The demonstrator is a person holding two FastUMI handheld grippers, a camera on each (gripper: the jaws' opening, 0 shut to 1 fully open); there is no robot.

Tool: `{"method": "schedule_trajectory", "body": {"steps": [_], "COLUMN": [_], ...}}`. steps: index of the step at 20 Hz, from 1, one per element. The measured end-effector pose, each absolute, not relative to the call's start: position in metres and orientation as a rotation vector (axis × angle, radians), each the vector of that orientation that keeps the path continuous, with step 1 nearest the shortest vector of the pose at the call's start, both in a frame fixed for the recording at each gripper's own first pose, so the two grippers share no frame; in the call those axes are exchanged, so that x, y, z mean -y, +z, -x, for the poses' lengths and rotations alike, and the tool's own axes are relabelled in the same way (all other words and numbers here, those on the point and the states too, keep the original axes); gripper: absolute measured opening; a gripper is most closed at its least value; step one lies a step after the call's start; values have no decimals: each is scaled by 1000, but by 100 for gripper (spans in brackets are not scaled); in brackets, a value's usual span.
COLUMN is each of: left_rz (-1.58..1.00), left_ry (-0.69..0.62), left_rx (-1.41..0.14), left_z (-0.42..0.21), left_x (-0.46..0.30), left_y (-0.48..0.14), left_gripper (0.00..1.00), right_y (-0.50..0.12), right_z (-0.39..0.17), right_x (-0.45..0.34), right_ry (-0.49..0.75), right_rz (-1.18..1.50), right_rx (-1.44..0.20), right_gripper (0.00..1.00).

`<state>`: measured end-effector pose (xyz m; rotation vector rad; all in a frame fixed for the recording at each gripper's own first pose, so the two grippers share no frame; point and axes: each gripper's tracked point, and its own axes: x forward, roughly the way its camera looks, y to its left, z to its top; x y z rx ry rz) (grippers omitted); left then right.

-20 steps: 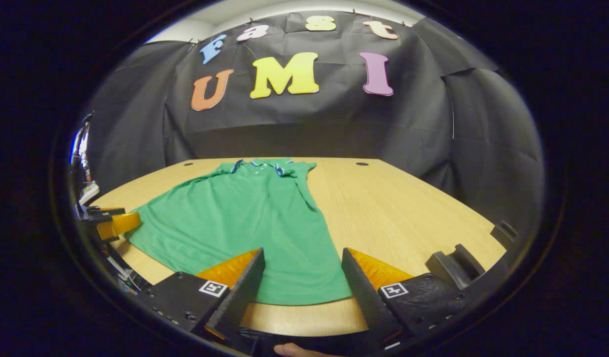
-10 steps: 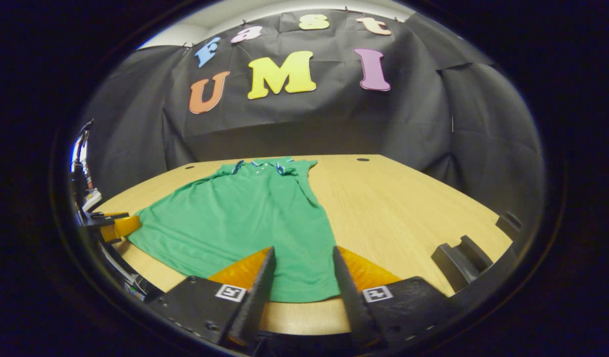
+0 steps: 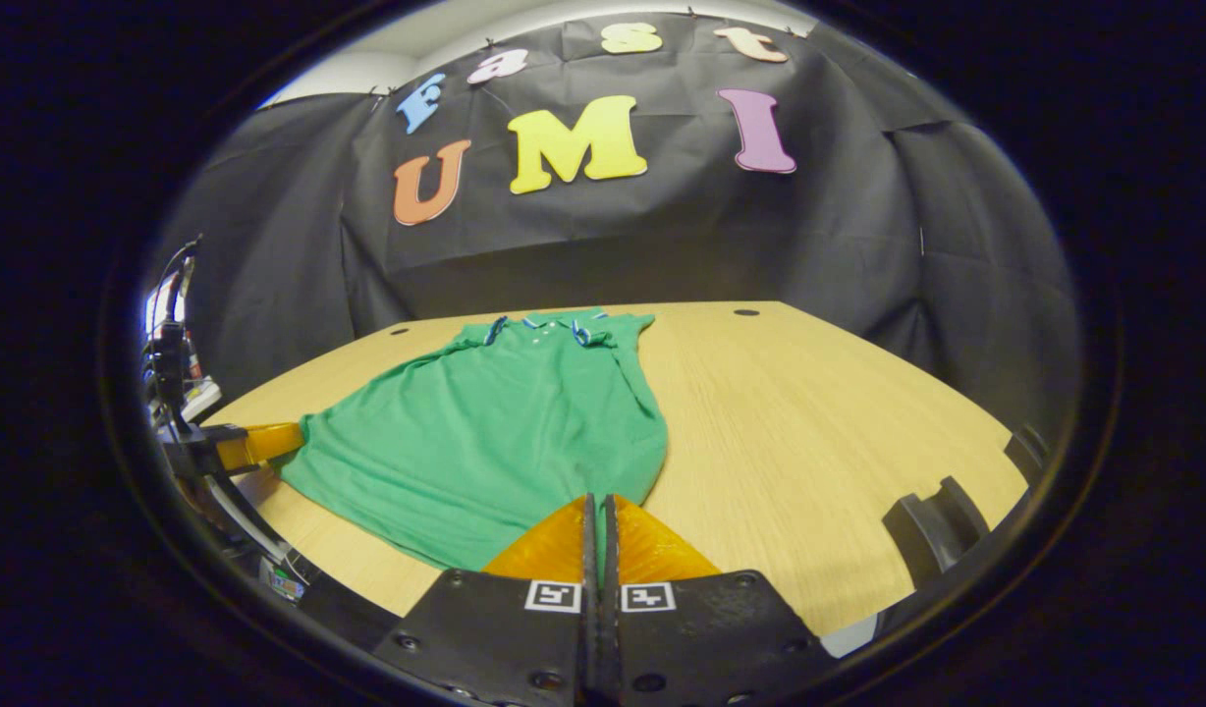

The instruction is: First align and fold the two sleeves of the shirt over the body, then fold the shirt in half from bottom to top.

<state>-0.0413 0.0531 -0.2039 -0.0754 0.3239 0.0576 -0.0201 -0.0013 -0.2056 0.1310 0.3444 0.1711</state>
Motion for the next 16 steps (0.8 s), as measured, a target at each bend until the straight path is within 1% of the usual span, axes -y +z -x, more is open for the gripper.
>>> {"method": "schedule_trajectory", "body": {"steps": [3, 8, 12, 16], "left_rz": [63, 31, 20, 2], "left_ry": [45, 22, 0, -1], "left_rx": [-303, -221, -149, -53], "left_z": [35, 15, -19, -75], "left_x": [-50, -48, -47, -54], "left_y": [-189, -141, -95, -46], "left_gripper": [8, 8, 8, 8], "right_y": [-176, -132, -98, -46], "right_z": [14, -10, -49, -105], "right_x": [3, 5, 1, -1], "right_ry": [180, 168, 164, 141], "right_rz": [-135, -118, -93, -99], "right_rx": [-274, -189, -133, -45], "right_gripper": [0, 0, 0, 0]}}
